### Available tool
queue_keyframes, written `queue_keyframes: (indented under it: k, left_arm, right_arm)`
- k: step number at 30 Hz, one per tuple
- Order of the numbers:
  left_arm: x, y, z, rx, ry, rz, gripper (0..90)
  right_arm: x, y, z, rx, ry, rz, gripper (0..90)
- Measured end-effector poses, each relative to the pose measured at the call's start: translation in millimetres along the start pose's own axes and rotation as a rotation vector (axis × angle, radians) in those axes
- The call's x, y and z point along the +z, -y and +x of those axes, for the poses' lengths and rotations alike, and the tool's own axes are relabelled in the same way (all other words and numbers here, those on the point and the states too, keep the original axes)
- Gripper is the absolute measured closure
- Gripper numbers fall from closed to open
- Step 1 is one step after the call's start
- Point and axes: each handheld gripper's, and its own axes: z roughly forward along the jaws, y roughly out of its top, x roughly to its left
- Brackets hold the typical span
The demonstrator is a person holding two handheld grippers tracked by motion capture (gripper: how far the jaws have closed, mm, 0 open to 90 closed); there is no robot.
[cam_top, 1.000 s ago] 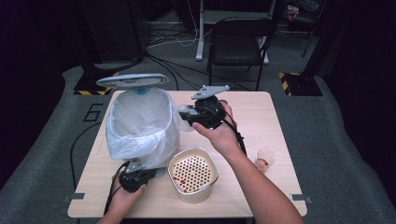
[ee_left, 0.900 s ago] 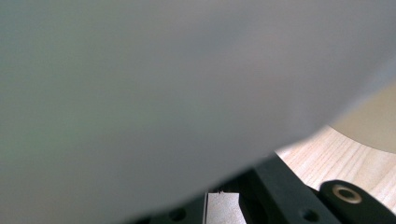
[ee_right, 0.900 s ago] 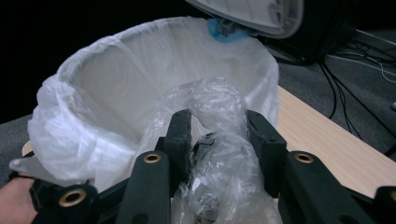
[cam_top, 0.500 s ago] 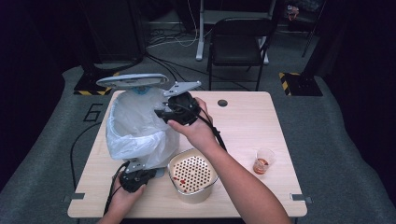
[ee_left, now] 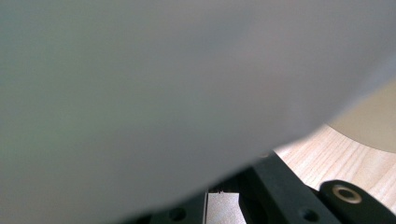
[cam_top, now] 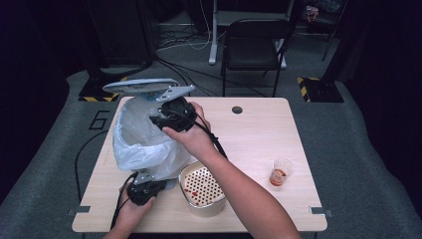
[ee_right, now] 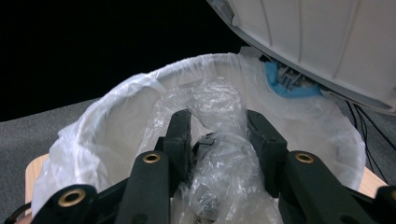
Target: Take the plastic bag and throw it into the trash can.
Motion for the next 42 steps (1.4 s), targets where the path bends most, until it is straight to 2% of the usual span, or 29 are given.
queue_keyframes:
  k: [7, 10, 11, 14, 15, 19, 23, 28, 31, 32, 33, 35, 41, 42]
  left_arm:
    - [0.0, -0.1, 0.1, 0.000, 0.001, 0.001, 90.0]
    - [-0.2, 0.0, 0.1, 0.004, 0.002, 0.003, 90.0]
    - [-0.2, 0.0, 0.0, 0.003, 0.003, 0.003, 90.0]
    - [-0.4, 0.1, 0.1, 0.005, 0.005, 0.006, 90.0]
    - [-0.4, 0.2, 0.1, 0.004, 0.006, 0.005, 90.0]
    - [-0.4, 0.1, 0.1, 0.003, 0.005, 0.006, 90.0]
    - [-0.4, 0.2, 0.2, 0.002, 0.005, 0.005, 90.0]
    - [-0.4, 0.2, 0.2, 0.001, 0.005, 0.004, 90.0]
    - [-1.3, -0.1, 1.2, 0.003, 0.011, 0.014, 90.0]
    - [-1.1, 0.1, 1.0, -0.003, 0.010, 0.011, 90.0]
    - [-2.4, -0.2, 2.8, 0.022, 0.009, 0.031, 90.0]
    - [-2.1, -0.2, 2.8, 0.024, 0.011, 0.029, 90.0]
    - [-2.1, -0.3, 2.5, 0.020, 0.008, 0.029, 90.0]
    - [-2.2, -0.1, 1.6, 0.008, -0.002, 0.025, 90.0]
  right_arm:
    - [9.1, -7.8, 2.3, -0.011, -0.002, -0.011, 64.4]
    - [14.3, -9.1, 1.9, -0.011, -0.004, -0.008, 61.4]
    - [16.0, -9.4, 1.8, -0.011, -0.002, -0.008, 57.3]
    - [20.0, -9.6, 1.9, 0.000, 0.026, -0.008, 35.7]
    - [20.5, -9.3, 2.2, 0.008, 0.033, -0.010, 30.9]
    - [19.8, -9.3, 3.0, 0.014, 0.035, -0.023, 24.2]
    - [13.5, -8.6, 5.5, -0.005, 0.031, -0.017, 25.3]
    - [-5.8, -1.0, 5.4, 0.002, 0.010, -0.031, 33.8]
    - [-18.9, 7.3, 4.3, -0.006, 0.011, -0.017, 39.5]
    - [-22.9, 10.9, 3.6, -0.011, 0.017, -0.012, 41.0]
    - [-26.9, 14.7, 2.9, -0.012, 0.025, -0.004, 43.1]
    - [-35.0, 22.4, 0.8, -0.010, 0.038, 0.007, 45.8]
    - [-58.4, 48.3, -8.9, 0.036, 0.074, 0.025, 52.2]
    - [-61.9, 53.1, -10.1, 0.038, 0.078, 0.035, 52.9]
